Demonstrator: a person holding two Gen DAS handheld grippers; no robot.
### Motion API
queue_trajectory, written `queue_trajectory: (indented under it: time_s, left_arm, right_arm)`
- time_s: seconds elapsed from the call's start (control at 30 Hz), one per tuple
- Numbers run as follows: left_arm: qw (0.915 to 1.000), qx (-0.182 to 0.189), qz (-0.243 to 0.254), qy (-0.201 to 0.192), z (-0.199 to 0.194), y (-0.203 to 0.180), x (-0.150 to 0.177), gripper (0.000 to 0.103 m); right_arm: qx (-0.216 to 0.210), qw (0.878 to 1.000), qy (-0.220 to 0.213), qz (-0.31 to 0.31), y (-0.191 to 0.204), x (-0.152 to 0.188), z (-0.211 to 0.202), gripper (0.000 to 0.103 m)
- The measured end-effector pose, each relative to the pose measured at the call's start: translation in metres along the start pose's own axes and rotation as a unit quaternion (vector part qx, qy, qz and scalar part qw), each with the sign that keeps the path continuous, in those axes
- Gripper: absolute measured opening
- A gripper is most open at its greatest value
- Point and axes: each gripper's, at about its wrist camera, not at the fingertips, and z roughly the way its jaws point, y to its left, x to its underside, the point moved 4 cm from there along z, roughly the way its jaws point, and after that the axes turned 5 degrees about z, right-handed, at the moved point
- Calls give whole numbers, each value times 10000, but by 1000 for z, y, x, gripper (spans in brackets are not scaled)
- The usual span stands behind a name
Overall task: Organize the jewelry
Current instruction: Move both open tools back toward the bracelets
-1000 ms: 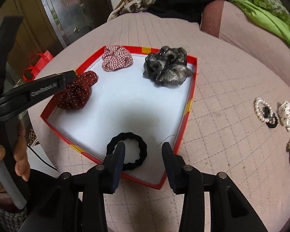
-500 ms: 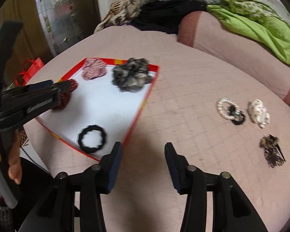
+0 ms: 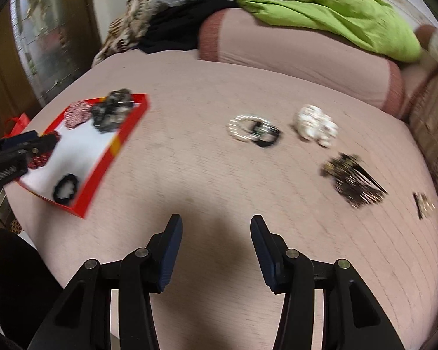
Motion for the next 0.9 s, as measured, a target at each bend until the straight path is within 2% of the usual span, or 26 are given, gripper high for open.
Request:
queue_trajectory:
  time_s: [0.2,0.37,0.47,0.7,0.9]
  left_arm:
    - [9981,567,193,151,9,-41,-12,50]
    - [9942,869,519,360,30,-81,-27,50]
    - [9920,1066,521,435,45,-97,-37,50]
    - [9841,1642,101,669,106,-135,-71,48]
    - [9852,1483,223,833,162,-165,-90,34]
  right_arm:
    - [352,9983,12,469,-67,18,-6,52]
    - [563,9942,-19,918,-117,26,-12,52]
    - [602,9912,-23,1178,-140,27,-15,52]
    - [468,9895,-19,1367,-150,24,-8,52]
    - [241,9900,-16,1392,-145,23,1,53]
